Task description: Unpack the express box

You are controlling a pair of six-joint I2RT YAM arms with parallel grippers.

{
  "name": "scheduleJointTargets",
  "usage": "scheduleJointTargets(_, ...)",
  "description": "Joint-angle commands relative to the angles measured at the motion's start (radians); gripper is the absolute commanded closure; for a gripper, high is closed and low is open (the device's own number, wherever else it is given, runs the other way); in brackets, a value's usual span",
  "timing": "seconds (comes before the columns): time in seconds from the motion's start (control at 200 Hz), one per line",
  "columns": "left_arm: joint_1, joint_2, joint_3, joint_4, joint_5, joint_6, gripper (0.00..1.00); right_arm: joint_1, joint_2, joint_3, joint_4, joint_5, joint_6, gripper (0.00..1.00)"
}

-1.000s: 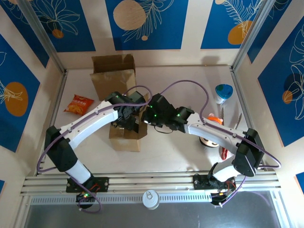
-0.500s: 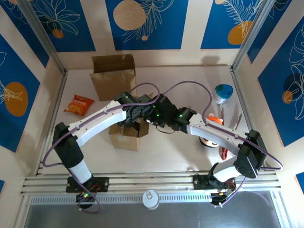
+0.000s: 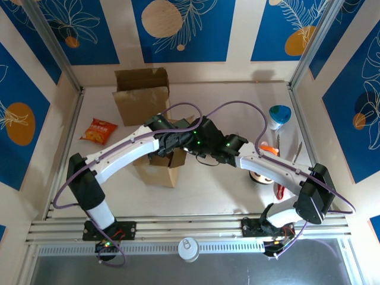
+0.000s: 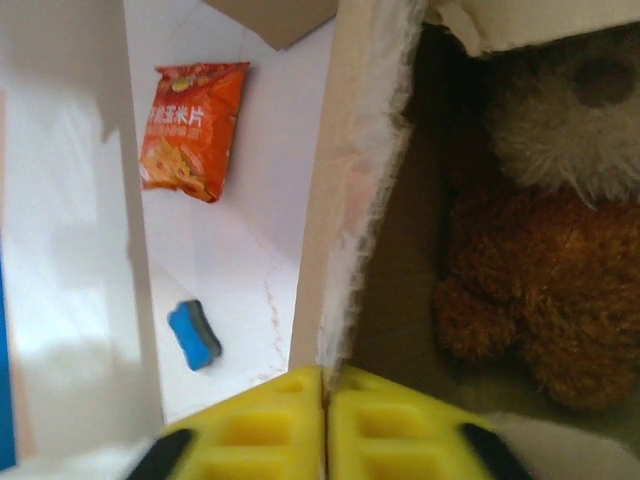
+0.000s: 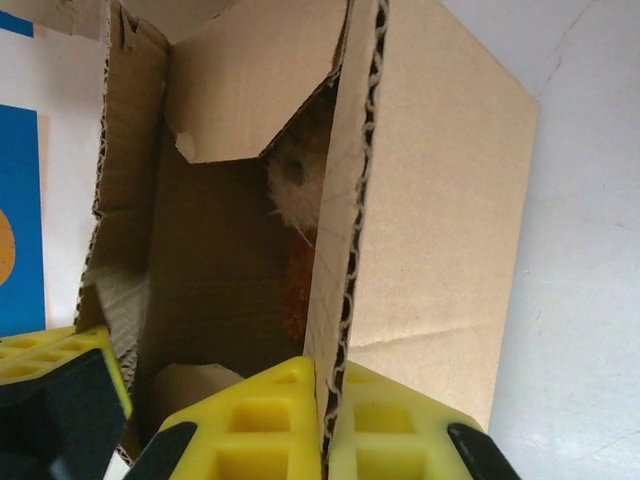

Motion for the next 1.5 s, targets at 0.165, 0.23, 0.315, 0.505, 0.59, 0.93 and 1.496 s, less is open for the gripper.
scheduleJointTargets(0.165, -0.016, -0.073, -0.054, -0.076, -0.106, 0.021, 1.0, -0.014, -0.042, -0.023, -0.046, 0.042, -0.019, 1.0)
scheduleJointTargets(0.23, -0.011, -0.106, -0.072, -0.054, -0.094, 0.036, 1.0, -0.017, -0.043, -0.028, -0.052, 0.049, -0.019, 1.0)
scheduleJointTargets(0.315, 0.002, -0.16, -0.104, -0.018, -0.07, 0.057, 1.0, -0.021, -0.043, -0.034, -0.062, 0.061, -0.017, 1.0)
scheduleJointTargets(0.505, 0.049, -0.302, -0.197, 0.091, 0.024, 0.109, 1.0, -0.032, -0.037, -0.06, -0.074, 0.077, -0.007, 1.0)
scheduleJointTargets(0.59, 0.077, -0.362, -0.238, 0.133, 0.073, 0.132, 1.0, -0.037, -0.032, -0.071, -0.082, 0.088, -0.003, 1.0)
scheduleJointTargets(0.93, 0.144, -0.483, -0.326, 0.254, 0.243, 0.199, 1.0, -0.057, -0.022, -0.091, -0.08, 0.082, -0.002, 1.0)
scheduleJointTargets(1.496, 0.142, -0.524, -0.129, 0.428, 0.568, 0.441, 0.21, -0.205, 0.059, 0.098, -0.145, -0.331, -0.362, 1.0)
